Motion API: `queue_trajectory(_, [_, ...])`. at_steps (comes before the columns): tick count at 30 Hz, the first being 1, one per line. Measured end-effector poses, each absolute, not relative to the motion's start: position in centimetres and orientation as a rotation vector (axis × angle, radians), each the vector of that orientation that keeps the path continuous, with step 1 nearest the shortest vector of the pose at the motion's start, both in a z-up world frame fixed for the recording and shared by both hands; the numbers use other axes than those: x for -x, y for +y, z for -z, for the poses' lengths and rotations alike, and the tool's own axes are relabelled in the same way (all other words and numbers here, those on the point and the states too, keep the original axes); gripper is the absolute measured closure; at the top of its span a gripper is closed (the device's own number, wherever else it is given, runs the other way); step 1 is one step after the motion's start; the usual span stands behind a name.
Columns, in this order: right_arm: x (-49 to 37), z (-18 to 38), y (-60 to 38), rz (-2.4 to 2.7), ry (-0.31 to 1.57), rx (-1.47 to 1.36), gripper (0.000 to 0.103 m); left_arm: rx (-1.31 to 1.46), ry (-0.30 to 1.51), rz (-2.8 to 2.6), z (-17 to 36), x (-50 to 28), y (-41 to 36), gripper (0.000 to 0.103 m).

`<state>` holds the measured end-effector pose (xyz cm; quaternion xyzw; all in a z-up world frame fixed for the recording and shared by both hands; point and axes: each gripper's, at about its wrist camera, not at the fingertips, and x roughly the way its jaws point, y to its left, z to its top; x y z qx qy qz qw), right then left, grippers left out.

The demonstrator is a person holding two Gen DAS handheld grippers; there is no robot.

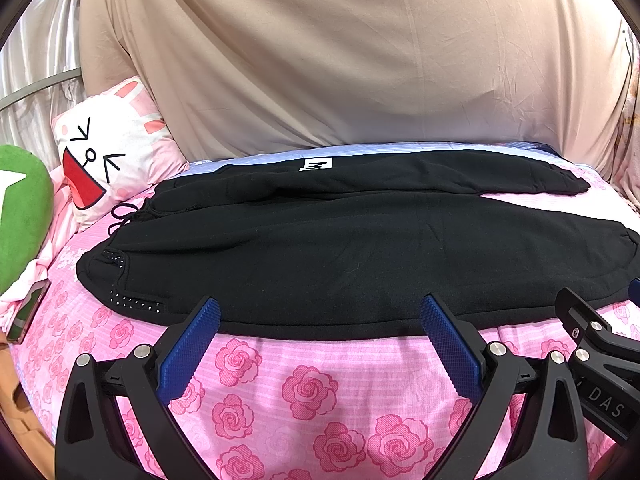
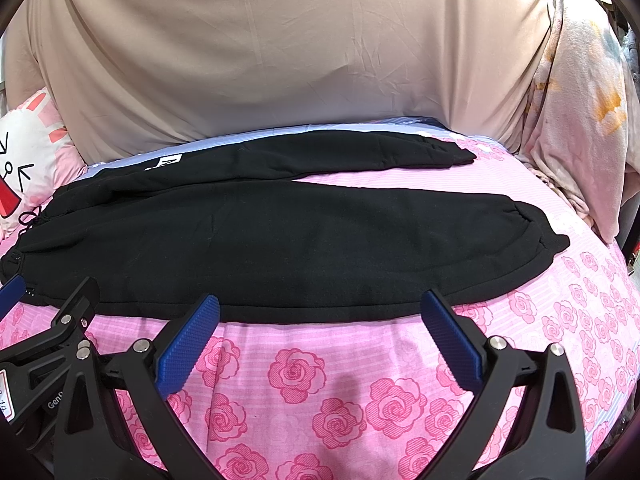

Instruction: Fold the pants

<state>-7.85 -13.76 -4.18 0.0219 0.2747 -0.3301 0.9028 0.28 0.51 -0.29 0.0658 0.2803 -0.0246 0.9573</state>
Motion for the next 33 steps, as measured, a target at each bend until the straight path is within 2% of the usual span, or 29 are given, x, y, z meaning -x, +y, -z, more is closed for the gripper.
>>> queue_trajectory(33, [8.04, 4.69, -13.90, 0.687, 0.582, -0.048, 0.005, -0.139, 0.583, 0.049, 0.62, -0.34, 0.56, 0.005])
